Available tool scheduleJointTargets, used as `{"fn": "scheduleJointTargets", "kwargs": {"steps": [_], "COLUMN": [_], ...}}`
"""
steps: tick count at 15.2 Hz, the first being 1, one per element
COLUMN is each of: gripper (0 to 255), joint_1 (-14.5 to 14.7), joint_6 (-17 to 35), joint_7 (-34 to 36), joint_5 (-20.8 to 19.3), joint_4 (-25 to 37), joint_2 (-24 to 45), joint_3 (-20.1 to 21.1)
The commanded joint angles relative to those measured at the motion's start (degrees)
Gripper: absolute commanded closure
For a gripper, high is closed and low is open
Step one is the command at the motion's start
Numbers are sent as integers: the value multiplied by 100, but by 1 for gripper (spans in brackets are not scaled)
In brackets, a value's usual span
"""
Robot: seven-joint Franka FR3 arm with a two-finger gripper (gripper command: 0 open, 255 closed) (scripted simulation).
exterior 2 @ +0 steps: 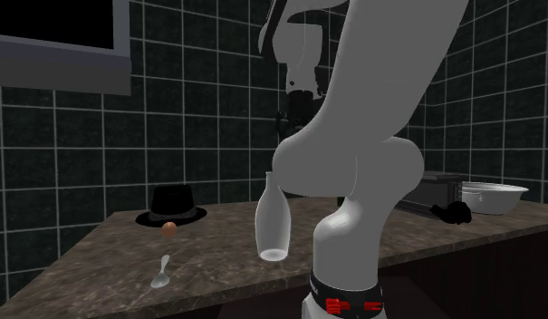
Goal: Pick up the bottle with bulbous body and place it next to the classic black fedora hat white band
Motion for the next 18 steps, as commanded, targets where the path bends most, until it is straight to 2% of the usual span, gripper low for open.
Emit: {"fn": "scheduleJointTargets", "kwargs": {"steps": [1, 7, 14, 18], "gripper": [0, 0, 0, 0], "joint_1": [110, 392, 428, 431], "joint_6": [300, 1254, 1824, 1873], "joint_7": [238, 857, 845, 844], "joint_5": [156, 516, 601, 608], "joint_4": [-179, -543, -1031, -1070], "joint_2": [54, 489, 573, 583], "joint_3": [274, 1048, 1139, 1147]}}
